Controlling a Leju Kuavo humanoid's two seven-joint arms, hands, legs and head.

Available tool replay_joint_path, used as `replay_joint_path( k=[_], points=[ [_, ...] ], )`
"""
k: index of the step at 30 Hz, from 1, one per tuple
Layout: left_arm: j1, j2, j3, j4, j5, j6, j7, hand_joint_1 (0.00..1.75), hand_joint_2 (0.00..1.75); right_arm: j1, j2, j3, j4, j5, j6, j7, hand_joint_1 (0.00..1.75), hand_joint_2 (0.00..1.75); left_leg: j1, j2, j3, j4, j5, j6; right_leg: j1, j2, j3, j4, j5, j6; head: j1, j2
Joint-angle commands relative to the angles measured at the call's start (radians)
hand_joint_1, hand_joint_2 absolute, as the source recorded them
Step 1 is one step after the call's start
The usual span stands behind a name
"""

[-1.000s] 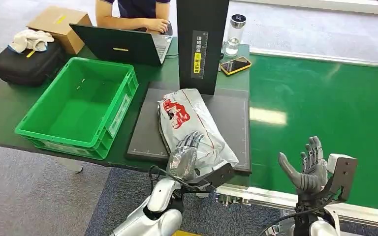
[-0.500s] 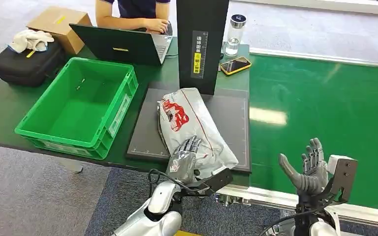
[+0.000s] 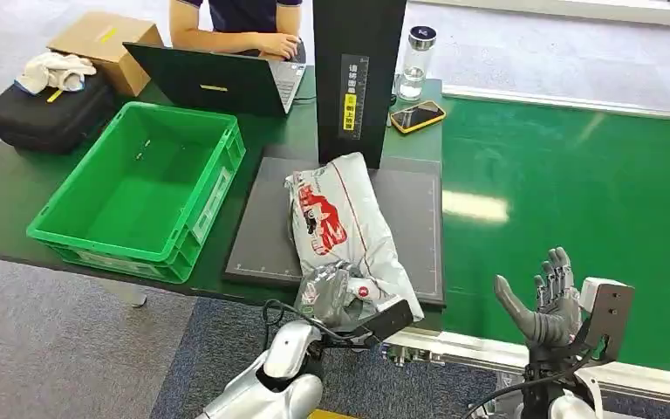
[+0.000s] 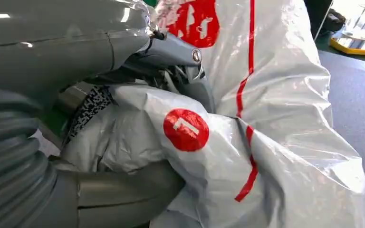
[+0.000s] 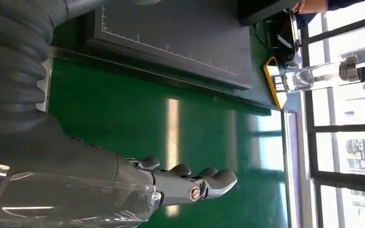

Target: Moved the parcel from conveyor to table for the left to box.

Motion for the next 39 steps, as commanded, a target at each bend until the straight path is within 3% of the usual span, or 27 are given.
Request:
replay_joint_path(
  k=[1,28,32,39],
  points=[
    [-0.019,-0.04,-0.035,0.08,-0.001,-0.014,0.001,1.75,1.75,0.001,-0.006,0.005,0.004,-0.005,-0.001,0.0,0.0,1.75,0.0,0.001,0.002,-0.002,0.0,0.0,0.0,0.001,0.002,-0.001,0.0,-0.001,0.0,0.0],
    [-0.018,-0.034,-0.01,0.048,-0.002,0.057,-0.02,1.75,1.75,0.012,0.012,-0.023,-0.015,0.0,0.018,-0.004,0.0,1.75,0.0,0.0,0.001,-0.001,0.0,0.0,0.0,0.0,0.001,-0.001,0.0,-0.001,0.0,0.0],
    [-0.007,-0.002,0.003,-0.06,0.001,0.08,-0.026,1.75,1.75,0.018,0.014,-0.033,-0.021,0.001,0.022,-0.005,0.0,1.75,0.0,0.0,0.001,0.0,0.0,0.0,0.0,0.0,0.001,0.0,0.0,-0.001,0.0,0.0],
    [0.047,0.117,0.052,-0.475,-0.01,0.081,-0.012,1.75,1.75,0.041,0.026,-0.065,-0.049,0.0,0.03,-0.01,0.0,1.75,0.0,0.001,0.001,-0.001,-0.001,-0.001,0.0,0.001,0.001,0.0,-0.001,-0.002,0.0,0.0]
  ],
)
